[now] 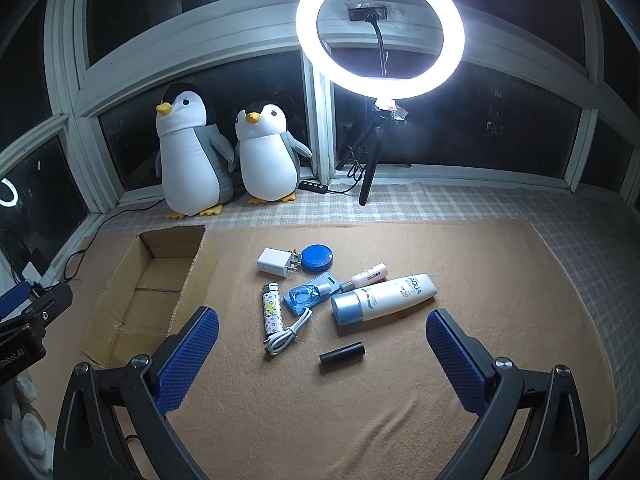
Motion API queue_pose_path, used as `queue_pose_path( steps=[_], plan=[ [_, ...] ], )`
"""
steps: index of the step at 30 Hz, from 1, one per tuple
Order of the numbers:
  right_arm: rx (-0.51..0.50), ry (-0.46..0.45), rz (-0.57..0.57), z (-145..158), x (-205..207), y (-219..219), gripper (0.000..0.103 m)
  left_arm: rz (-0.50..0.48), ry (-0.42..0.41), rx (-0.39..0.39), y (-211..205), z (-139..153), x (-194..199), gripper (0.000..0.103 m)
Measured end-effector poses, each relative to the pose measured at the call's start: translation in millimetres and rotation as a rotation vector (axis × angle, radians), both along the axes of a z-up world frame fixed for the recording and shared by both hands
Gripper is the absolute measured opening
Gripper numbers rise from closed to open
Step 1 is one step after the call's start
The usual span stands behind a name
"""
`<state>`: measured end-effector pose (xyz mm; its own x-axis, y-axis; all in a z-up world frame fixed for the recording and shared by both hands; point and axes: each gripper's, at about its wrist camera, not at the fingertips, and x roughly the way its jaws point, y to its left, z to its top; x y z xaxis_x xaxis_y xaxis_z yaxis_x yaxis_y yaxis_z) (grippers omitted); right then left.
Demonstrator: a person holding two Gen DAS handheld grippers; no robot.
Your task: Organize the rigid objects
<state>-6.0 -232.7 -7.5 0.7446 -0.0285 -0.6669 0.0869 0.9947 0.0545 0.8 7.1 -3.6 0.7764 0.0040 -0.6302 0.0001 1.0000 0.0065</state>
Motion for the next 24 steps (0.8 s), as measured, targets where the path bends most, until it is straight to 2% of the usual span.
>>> queue_pose_path(
  steps=[24],
  plan=[
    [0.000,0.019,0.001,-9.4,5.2,-0.6,0.103,0.014,0.017,-0.002,10.0,-10.4,6.1,0.102]
  ],
)
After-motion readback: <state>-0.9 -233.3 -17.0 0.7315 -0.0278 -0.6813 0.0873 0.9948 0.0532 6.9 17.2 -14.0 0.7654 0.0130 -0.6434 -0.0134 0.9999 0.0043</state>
